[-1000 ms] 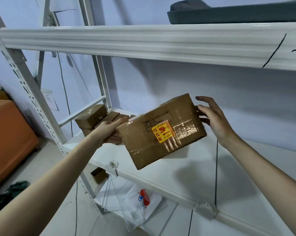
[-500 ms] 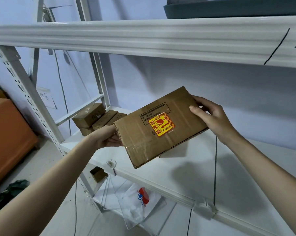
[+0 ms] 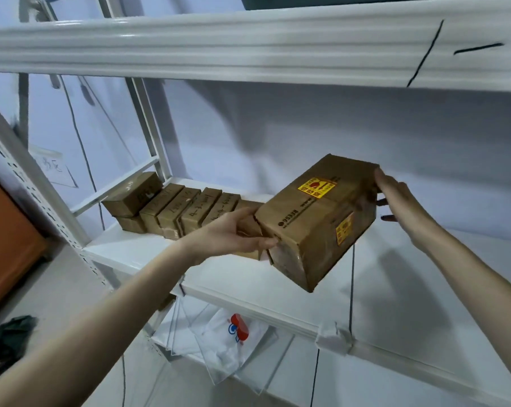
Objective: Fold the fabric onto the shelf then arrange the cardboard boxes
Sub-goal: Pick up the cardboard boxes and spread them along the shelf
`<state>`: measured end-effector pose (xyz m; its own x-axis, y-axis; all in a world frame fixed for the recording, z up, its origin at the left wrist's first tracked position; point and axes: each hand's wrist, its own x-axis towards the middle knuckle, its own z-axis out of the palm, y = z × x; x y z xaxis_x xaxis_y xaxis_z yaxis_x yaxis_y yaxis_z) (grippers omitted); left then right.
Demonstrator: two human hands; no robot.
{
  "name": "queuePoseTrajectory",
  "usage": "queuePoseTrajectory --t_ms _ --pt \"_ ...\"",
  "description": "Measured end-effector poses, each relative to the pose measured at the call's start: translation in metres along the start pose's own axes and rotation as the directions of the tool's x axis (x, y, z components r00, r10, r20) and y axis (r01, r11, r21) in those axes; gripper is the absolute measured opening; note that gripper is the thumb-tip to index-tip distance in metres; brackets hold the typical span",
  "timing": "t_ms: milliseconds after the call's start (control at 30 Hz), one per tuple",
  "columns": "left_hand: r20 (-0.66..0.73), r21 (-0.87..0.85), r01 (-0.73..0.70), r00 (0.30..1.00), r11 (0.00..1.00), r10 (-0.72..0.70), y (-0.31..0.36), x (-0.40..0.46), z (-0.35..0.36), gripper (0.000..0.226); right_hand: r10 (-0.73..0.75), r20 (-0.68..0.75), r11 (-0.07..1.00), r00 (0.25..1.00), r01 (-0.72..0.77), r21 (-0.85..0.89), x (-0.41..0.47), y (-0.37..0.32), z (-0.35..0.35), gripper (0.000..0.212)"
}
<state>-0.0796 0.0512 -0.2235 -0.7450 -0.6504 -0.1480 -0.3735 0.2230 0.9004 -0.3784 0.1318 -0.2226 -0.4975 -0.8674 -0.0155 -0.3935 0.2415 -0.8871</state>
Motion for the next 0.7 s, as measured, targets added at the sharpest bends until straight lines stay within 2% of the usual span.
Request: queuePoseTrajectory --t_ms 67,133,200,267,400,533,600,700 --pt "-0.078 0.185 -0.078 0.993 0.980 0.094 -0.002 0.007 0.037 0.057 0.038 0.034 0.995 0.999 -0.041 0.093 -0.007 0.019 -0.006 0.070" --pt "-0.112 0.369 -0.097 0.983 0.924 0.147 -0.006 0.011 0.075 0.059 0.071 0.073 0.992 0.995 -0.078 0.103 -0.012 0.040 -0.009 0.065" --pt "-0.094 0.543 -0.085 0.982 0.835 0.162 -0.013 0.015 0.110 0.062 0.113 0.086 0.985 0.990 -0.123 0.121 -0.017 0.060 -0.010 0.059" --pt "-0.065 0.637 -0.080 0.986 0.767 0.157 -0.019 0.018 0.136 0.067 0.153 0.100 0.971 0.983 -0.169 0.167 -0.024 0.078 -0.010 0.051" --pt "-0.005 0.639 -0.125 0.986 0.759 0.166 -0.023 0.025 0.160 0.087 0.224 0.091 0.947 0.970 -0.238 0.216 -0.034 0.103 -0.005 0.060" --pt "0.079 0.574 -0.186 0.982 0.798 0.172 -0.022 0.029 0.160 0.092 0.253 0.058 0.936 0.966 -0.259 0.240 -0.032 0.107 -0.001 0.065" --pt "0.096 0.575 -0.188 0.982 0.796 0.162 -0.022 0.028 0.150 0.092 0.202 -0.029 0.976 0.979 -0.199 0.094 -0.028 0.102 0.000 0.072" --pt "0.044 0.594 -0.174 0.982 0.785 0.184 -0.021 0.025 0.127 0.084 -0.028 -0.129 0.987 0.991 0.007 -0.159 -0.021 0.081 0.002 0.070"
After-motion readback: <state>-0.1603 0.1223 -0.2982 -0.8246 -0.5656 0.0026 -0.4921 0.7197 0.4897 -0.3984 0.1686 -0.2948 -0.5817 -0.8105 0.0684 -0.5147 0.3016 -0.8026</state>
